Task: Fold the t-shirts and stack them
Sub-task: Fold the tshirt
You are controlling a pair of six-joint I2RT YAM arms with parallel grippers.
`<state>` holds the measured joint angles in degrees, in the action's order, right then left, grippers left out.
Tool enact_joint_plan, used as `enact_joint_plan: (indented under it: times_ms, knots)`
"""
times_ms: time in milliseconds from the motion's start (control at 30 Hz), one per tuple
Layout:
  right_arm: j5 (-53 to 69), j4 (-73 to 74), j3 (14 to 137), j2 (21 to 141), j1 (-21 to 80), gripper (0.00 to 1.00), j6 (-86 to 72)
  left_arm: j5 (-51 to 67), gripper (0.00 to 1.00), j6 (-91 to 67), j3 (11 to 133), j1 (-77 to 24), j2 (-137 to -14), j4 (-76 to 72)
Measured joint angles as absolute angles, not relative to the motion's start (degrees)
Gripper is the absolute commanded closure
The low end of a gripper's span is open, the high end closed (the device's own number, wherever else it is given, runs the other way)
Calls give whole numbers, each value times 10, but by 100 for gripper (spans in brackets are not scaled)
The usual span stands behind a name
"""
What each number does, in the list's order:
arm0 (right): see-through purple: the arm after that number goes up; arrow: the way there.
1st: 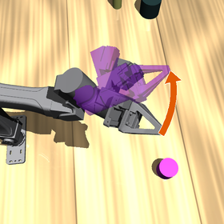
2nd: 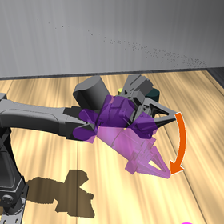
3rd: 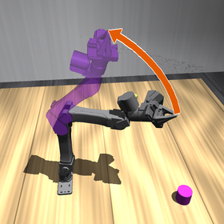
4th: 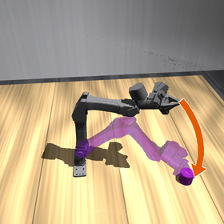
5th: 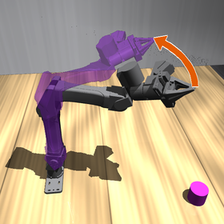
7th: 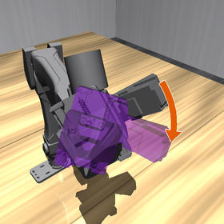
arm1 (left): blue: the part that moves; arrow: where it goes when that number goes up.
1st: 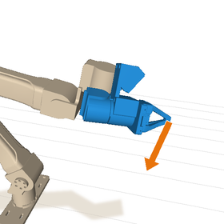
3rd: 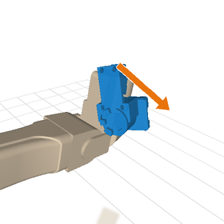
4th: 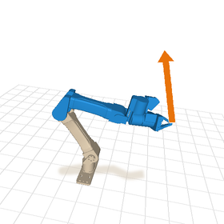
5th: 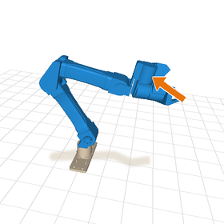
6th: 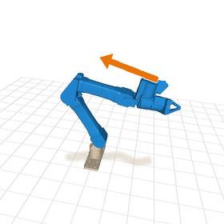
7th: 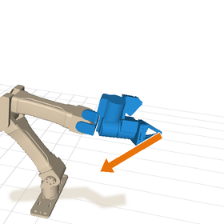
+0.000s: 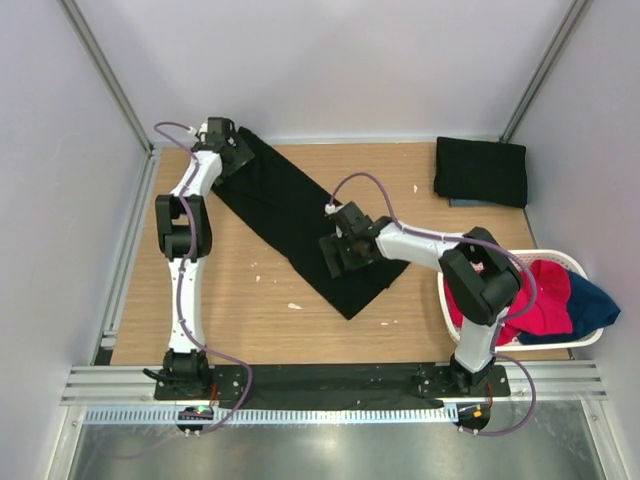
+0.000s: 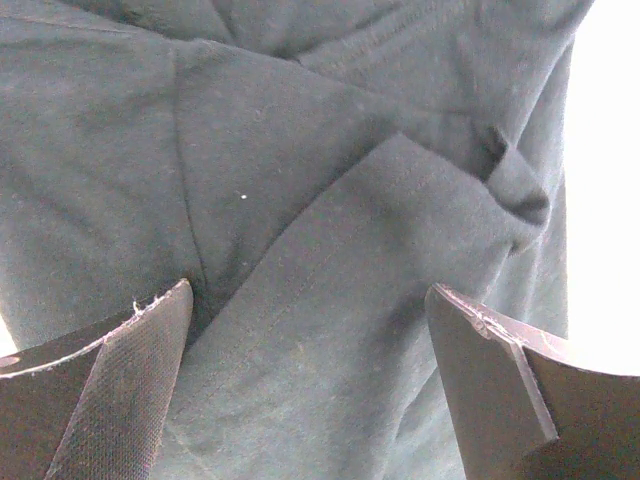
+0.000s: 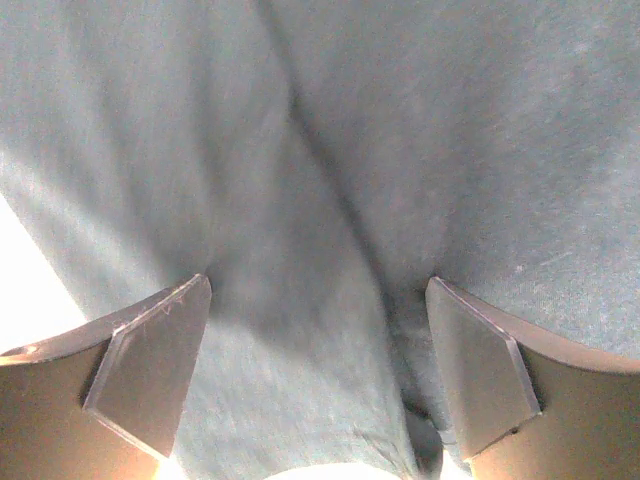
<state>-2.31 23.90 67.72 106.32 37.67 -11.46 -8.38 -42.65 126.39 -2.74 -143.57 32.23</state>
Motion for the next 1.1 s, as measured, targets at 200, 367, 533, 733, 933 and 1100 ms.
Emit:
enact_joint_plan:
  times_ms: [200, 367, 533, 733, 933, 1100]
  knots:
    - [-19, 249, 637, 1026, 489, 6, -233, -39, 0, -396, 1334, -51, -1483, 295]
    - [2, 239, 638, 1027, 589, 8, -321, 4, 0, -384, 1339, -80, -1493, 260]
    - [37, 246, 633, 1019, 618, 6, -370, 46, 0, -365, 1339, -125, -1496, 244]
    - [-1, 366, 657, 1000, 613, 0, -393, 65, 0, -337, 1339, -168, -1496, 241]
    - [-54, 435, 792, 985, 553, 0, -396, 75, 0, -309, 1369, -166, -1494, 266]
    - [-64, 428, 835, 919, 431, 0, -385, 72, 0, -290, 1367, -149, -1425, 288]
